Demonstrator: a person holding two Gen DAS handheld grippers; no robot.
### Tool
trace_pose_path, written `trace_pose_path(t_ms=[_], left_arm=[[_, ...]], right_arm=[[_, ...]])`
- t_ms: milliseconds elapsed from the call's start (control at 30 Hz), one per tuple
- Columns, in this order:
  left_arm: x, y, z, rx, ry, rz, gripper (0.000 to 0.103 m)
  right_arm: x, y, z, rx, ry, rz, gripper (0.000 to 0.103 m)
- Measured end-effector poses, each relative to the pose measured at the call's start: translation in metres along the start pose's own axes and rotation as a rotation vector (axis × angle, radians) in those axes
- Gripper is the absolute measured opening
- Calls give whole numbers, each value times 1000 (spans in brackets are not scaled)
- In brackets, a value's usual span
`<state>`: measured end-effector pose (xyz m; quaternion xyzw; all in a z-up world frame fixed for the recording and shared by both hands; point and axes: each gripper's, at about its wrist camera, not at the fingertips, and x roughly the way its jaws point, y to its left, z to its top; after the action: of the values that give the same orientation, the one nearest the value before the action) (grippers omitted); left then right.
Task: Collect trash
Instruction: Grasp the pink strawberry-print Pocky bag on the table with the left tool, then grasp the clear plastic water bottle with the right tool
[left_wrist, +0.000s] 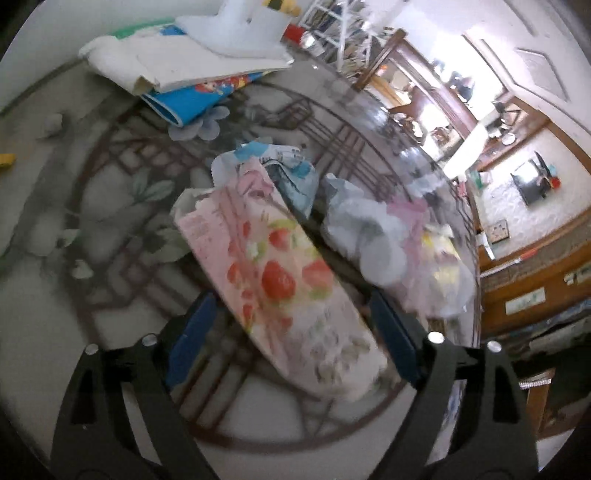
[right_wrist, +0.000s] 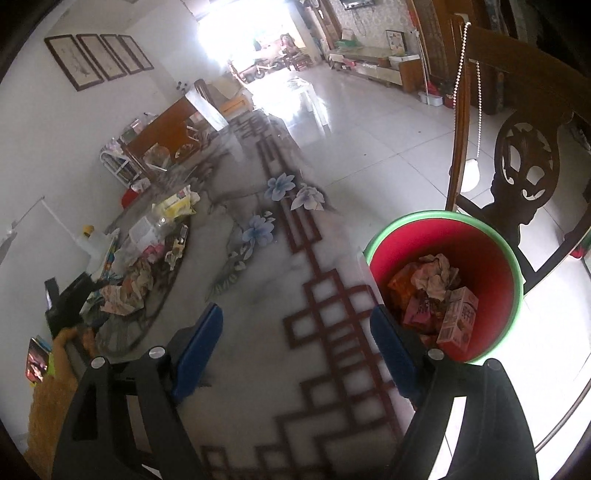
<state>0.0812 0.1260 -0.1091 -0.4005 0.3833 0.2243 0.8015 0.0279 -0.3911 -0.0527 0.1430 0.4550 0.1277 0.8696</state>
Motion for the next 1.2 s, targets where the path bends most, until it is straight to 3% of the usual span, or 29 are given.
trace_pose_path(t_ms=[167,233,333,433,567,667,733,867,967,1100,1200], left_arm=[[24,9,4,-27,67,40,83],[21,9,0,20,32,48,75],[20,10,-3,94,46,46,68],[3,19,-11,110,76,23,63],[-21,33,-31,122,168,-63,60],[-47,38,-58,192,186,-102,60],[-59,42,-76,236,193,-113,60],[-61,37,-105,302,211,-129,60],[-57,25,-116,359,227,-157,60],[-53,25,-115,319,270,-234,61],[-54,31,-112,264,276,-262,61]], right_arm=[[2,-4,0,26,2,10,79],[3,-4,1,30,5,10,79],[4,-3,1,23,11,6,79],[5,-3,1,24,15,-5,79],[7,-2,1,26,29,-33,79],[15,6,3,9,58,-81,79],[25,17,7,30,57,-43,80],[67,63,14,105,159,145,81],[104,119,23,133,242,258,81],[148,192,50,157,262,282,81],[186,224,73,220,284,247,81]])
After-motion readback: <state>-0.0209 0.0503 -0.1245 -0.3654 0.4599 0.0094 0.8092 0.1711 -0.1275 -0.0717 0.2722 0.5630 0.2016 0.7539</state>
